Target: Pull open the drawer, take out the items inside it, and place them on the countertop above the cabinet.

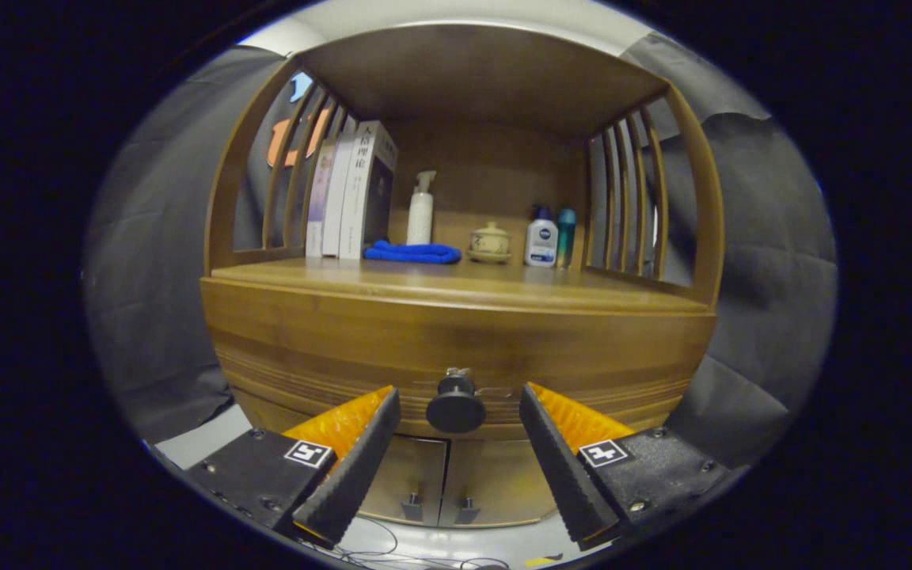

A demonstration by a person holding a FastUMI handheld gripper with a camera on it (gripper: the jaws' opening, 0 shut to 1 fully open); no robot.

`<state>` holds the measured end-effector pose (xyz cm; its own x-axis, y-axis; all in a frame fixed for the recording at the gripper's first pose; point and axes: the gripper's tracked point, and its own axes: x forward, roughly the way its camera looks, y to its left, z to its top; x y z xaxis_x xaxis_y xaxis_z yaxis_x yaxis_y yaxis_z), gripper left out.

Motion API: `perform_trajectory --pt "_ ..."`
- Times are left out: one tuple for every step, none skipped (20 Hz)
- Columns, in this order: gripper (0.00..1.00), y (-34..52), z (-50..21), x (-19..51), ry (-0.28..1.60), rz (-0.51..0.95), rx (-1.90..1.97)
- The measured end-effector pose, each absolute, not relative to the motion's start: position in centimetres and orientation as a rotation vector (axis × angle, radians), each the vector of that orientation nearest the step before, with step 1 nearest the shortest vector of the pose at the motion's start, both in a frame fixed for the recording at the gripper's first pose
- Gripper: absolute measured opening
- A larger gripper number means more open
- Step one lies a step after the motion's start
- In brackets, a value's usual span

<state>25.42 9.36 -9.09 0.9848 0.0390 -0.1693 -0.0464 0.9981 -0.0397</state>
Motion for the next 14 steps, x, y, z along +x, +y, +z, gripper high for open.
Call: perform_trajectory --pt "0.98 9.4 -9.0 26.0 0.161 0.033 -0.041" --pt "0.94 9.3 -9.1 26.6 0.162 0.034 -0.039" --pt "0.92 9.5 -9.4 26.9 0.182 0.042 -0.035" --pt "0.85 9.9 -9.5 27.2 0.185 0.052 -0.025" --pt "0.78 9.9 -9.4 27.5 0.187 0.046 -0.021" --pt "0.72 9.2 -9.4 27.6 0.179 0.027 -0.02" --pt "0.65 9.2 -9.3 27.5 0.179 0.03 -0.014" --pt "0.59 9.1 -9.4 27.7 0.176 0.026 -0.013" --pt "0.52 9.3 -9.3 27.5 0.179 0.029 0.007" --pt "0.46 9.2 -9.5 27.7 0.187 0.037 0.017" --pt "0.43 9.2 -9.5 27.5 0.195 0.043 0.016" --pt "0.4 9.1 -9.5 27.5 0.203 0.048 0.016" --pt "0.37 9.1 -9.4 27.4 0.209 0.049 0.014" --pt "0.34 9.1 -9.4 27.4 0.213 0.047 0.014"
